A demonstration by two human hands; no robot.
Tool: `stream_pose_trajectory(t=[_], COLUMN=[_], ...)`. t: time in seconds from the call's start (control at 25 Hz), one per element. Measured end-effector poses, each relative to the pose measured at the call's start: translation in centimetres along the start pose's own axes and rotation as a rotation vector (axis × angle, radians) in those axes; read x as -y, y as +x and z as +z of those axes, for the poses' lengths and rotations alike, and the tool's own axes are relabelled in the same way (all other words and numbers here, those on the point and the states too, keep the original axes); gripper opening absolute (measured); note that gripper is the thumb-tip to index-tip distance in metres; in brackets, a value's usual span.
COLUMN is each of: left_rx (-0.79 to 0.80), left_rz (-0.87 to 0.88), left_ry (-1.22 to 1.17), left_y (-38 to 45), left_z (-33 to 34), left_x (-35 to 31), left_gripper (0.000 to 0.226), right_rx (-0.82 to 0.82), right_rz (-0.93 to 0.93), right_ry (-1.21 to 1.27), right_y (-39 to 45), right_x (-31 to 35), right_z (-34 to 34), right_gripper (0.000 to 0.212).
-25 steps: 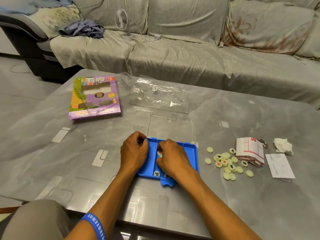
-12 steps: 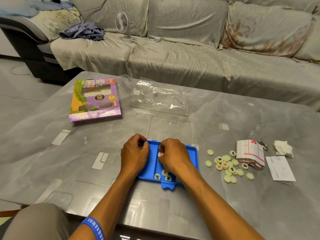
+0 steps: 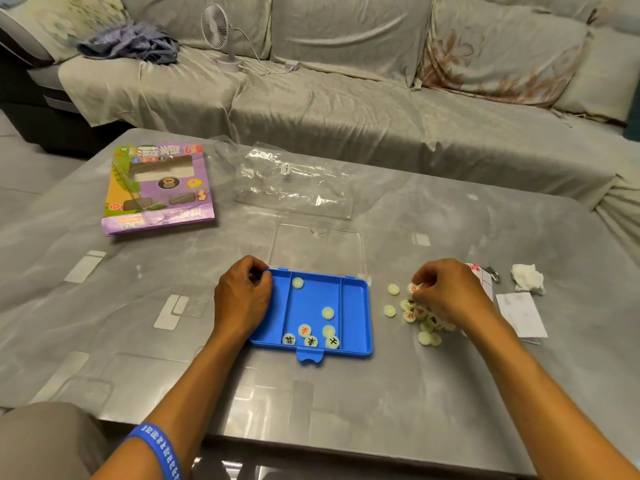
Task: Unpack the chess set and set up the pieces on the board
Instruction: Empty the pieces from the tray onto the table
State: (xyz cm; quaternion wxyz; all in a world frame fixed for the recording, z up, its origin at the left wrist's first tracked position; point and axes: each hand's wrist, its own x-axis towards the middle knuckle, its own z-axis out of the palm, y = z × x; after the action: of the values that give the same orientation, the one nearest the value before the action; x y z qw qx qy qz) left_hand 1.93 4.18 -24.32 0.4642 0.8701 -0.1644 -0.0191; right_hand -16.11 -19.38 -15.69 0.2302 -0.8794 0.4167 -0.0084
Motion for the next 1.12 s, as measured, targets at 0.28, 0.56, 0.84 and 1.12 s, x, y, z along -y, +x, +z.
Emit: stream_pose_trajectory(t=[0.28,0.56,0.84,1.12], left_rx=[-0.012,-0.010,-0.014,-0.009], left_rz=[-0.018,0.007,0.015,0.008], left_ry=[0.001,-0.014,-0.007,-0.007], left_y=[-0.1,0.0,-0.1,-0.1], left_z=[-0.3,-0.3,-0.1,-0.2], left_x=[-0.5,-0.4,-0.1,-0.1], left_gripper=[0.007,0.005,0.006,0.006], right_rx=[0.043,0.287,0.405,0.271], right_rz=[-0.527,-0.789,-0.822,-0.780], right_ry=[-0.114,-0.346,-0.343,-0.260], right_y=[-3.3,-2.8,-2.9,-3.3], right_x=[5.2,8.7,9.3,10.3], right_z=[3.8,7.5,7.9,8.6], right_gripper=[0.037,0.029,0.045,0.030])
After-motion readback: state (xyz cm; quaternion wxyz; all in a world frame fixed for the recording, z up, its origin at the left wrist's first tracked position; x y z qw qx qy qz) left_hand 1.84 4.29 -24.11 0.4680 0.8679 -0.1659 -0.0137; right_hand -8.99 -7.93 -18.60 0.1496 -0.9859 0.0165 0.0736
